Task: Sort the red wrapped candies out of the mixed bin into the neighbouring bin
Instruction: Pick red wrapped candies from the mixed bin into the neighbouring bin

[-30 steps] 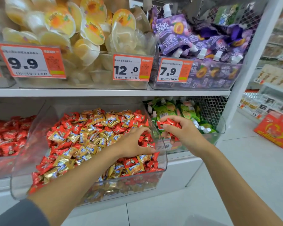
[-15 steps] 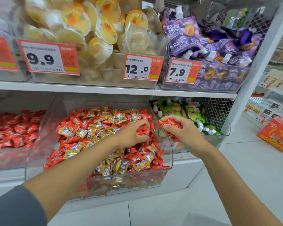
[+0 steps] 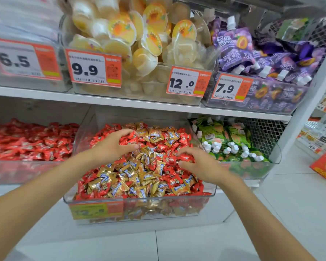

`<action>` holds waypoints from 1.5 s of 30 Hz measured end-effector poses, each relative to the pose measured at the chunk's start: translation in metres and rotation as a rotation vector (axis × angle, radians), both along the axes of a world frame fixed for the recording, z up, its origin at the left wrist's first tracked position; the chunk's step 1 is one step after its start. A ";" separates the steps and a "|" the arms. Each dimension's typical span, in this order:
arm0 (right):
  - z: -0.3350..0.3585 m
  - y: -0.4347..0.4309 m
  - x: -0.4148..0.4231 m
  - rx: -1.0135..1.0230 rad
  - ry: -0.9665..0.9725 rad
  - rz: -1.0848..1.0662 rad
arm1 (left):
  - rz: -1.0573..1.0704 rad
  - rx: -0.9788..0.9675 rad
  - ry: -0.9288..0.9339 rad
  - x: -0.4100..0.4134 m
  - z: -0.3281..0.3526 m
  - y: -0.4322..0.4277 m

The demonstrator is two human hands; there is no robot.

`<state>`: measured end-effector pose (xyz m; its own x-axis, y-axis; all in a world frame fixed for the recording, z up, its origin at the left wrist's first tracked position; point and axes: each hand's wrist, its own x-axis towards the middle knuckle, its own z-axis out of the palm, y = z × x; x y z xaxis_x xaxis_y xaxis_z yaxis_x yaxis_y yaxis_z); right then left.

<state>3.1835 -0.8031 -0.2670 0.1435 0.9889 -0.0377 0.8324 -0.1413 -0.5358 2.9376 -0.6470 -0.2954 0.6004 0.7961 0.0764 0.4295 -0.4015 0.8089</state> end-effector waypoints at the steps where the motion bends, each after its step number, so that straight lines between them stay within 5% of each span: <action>1: -0.007 0.004 0.000 -0.045 -0.062 0.016 | -0.017 0.005 0.013 0.000 0.000 -0.002; 22: -0.033 0.025 -0.025 -0.163 0.041 0.117 | -0.073 -0.005 0.090 0.006 -0.006 -0.004; 38: -0.005 0.032 -0.024 0.218 0.527 -0.055 | -0.060 -0.021 0.041 -0.005 0.001 -0.007; 45: -0.001 0.034 -0.044 0.269 0.338 -0.028 | -0.068 -0.003 -0.039 -0.011 0.009 -0.012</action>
<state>3.1395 -0.7691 -0.2684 0.1944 0.9658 0.1716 0.6017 0.0207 -0.7985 2.9264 -0.6592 -0.2862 0.6496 0.7539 0.0986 0.3696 -0.4264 0.8256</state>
